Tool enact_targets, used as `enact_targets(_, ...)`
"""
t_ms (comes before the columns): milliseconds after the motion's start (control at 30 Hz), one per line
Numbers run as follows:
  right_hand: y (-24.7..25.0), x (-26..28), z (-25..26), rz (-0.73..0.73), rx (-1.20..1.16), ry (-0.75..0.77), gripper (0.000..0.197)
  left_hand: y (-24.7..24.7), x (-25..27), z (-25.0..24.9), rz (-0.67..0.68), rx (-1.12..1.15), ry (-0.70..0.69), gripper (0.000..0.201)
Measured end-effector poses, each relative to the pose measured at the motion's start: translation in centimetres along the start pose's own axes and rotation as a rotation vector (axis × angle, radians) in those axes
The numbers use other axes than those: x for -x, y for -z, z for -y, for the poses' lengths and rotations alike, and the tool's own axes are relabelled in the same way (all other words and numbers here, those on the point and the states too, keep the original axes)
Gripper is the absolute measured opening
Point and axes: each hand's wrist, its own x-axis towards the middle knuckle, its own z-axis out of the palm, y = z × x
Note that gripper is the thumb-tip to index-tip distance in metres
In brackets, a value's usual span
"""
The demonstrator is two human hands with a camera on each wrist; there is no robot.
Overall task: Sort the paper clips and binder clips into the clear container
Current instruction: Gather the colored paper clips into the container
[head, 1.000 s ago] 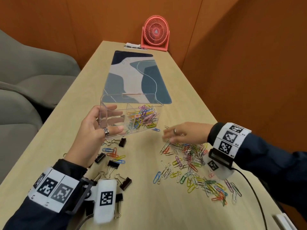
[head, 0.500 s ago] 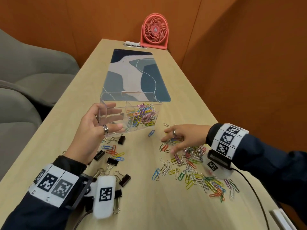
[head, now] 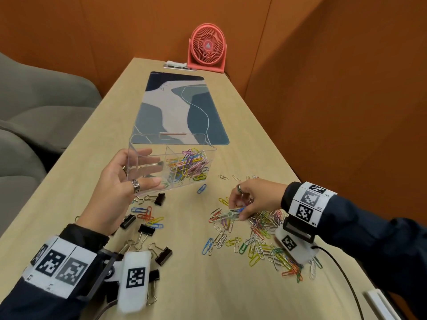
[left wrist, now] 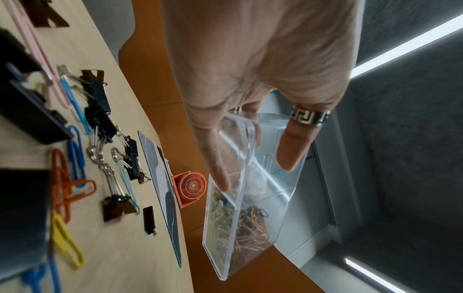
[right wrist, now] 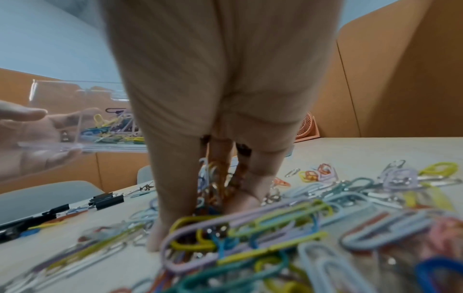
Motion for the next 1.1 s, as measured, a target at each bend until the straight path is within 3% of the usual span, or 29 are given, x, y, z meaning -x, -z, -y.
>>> enact_targets(433,1.4,0.0,0.3,-0.168,-0.019,-0.029,0.015,-0.1,0.1,-0.1,0.015,-0.008,0.000,0.061)
enact_targets(600,5.5,1.6,2.1,-0.332,-0.106,0.045,0.010,-0.2,0.2,-0.2,0.006,-0.032,-0.006,0.081)
enact_targets(733,9.3,2.0,4.5,-0.508,-0.182,0.157,0.012,-0.2,0.1,0.0,0.016,-0.042,0.004,0.079)
enact_targets(867,9.5,0.5,7.4,-0.550,-0.246,0.263,0.010,-0.3,0.1,0.1,0.029,-0.025,0.015,0.073)
enact_targets(1033,7.6,-1.5,9.2,-0.540,-0.093,0.220,0.012,-0.3,0.2,0.1,0.057,0.025,0.029,0.060)
enact_targets(1100,6.9,-1.9,9.3,-0.554,0.024,0.185,0.018,-0.3,0.2,0.1,0.063,0.043,0.023,0.066)
